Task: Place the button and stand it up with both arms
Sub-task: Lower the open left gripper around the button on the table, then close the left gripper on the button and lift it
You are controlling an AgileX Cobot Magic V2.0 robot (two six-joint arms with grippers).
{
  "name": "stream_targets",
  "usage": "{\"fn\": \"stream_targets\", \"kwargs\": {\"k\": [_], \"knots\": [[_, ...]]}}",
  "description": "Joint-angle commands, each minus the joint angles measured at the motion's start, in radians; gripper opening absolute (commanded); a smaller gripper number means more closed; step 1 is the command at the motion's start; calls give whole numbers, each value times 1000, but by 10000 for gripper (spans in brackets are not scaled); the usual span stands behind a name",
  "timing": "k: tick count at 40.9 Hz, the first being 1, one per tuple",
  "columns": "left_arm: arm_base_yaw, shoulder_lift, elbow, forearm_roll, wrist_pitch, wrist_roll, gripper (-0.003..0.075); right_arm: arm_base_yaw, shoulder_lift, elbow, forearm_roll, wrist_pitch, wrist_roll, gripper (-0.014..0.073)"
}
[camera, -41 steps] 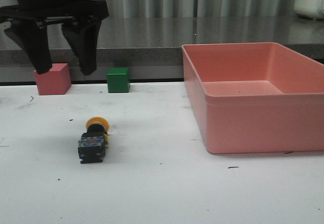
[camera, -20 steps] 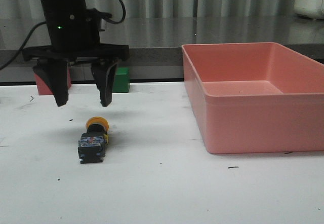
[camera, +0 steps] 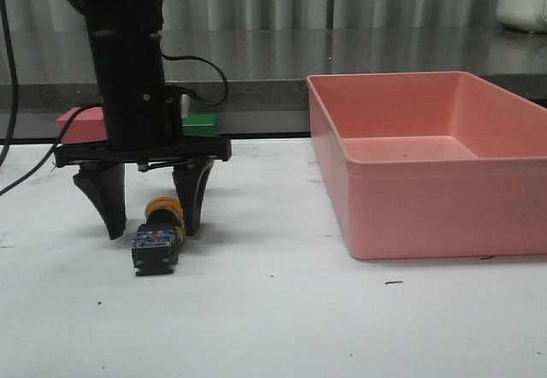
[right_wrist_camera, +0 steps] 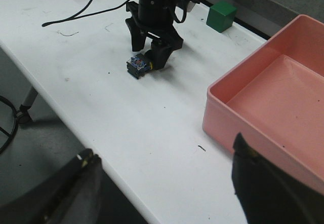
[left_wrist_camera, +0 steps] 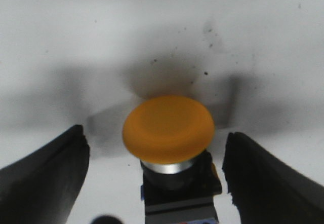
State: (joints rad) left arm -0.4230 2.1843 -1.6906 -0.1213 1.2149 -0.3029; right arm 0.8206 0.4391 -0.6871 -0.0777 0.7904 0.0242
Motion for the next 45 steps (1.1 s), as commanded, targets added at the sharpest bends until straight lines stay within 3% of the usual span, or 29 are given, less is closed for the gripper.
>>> {"fn": "stream_targets", "kwargs": {"k": [1,13,22,30,45], "knots": [[-6,-54,-31,-17,33,-29,492,-2,3,-24,0,-78,-6,550],[-6,-54,-65,-17,35,-31,220,-2,3,-24,0,-78,-6,550],[-6,-61,-128,-1,48,-27,210,-2,3,-24,0,-78,-6,550],[-6,-139,-133,121,48,-27,210,-2,3,-24,0,-78,-6,550],[14,-384,-37,303,17,31,210,-2,3,-24,0,-78,-6,550]]}}
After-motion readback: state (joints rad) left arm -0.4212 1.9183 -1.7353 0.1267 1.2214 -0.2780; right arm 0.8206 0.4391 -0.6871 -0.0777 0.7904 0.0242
